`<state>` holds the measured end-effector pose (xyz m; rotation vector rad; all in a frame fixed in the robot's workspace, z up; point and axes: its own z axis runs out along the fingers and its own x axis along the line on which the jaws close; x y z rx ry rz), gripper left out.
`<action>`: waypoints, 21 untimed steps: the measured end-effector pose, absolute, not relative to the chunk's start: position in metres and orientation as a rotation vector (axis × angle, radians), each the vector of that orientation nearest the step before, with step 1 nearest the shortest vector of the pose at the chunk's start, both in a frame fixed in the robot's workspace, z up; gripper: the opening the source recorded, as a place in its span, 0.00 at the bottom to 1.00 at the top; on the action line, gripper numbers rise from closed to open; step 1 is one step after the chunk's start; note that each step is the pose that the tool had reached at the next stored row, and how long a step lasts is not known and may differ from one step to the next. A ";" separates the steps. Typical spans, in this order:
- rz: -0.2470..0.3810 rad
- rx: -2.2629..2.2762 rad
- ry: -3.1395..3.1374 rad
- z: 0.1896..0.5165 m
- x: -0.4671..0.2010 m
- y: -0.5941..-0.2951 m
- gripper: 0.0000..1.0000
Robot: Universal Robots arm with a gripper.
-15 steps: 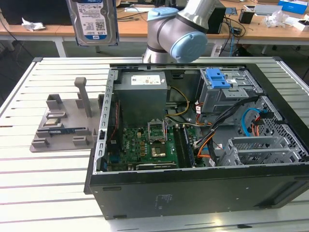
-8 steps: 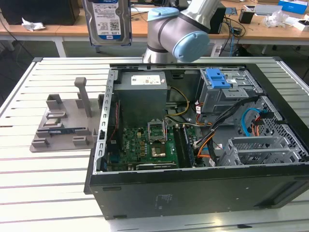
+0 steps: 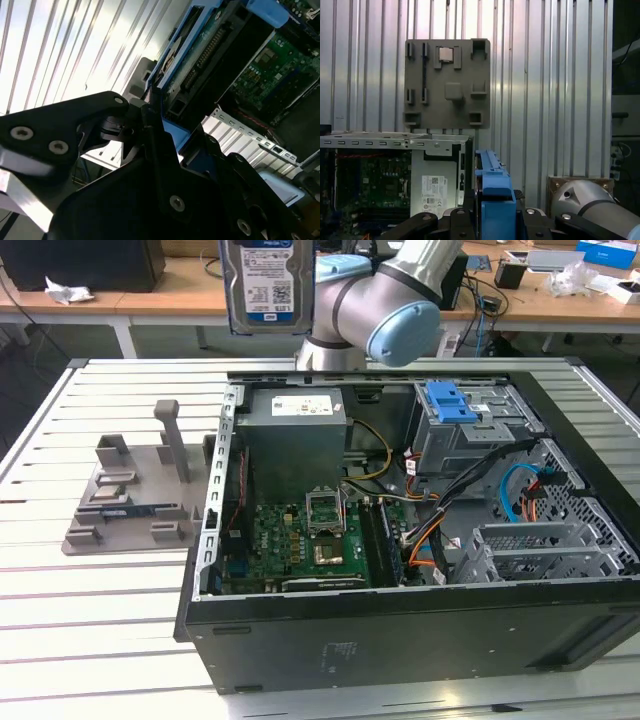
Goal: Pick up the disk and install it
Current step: 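Pick up the disk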
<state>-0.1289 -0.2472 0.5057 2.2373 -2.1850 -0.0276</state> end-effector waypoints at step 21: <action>-0.034 2.234 -2.182 0.505 -0.060 -0.278 0.37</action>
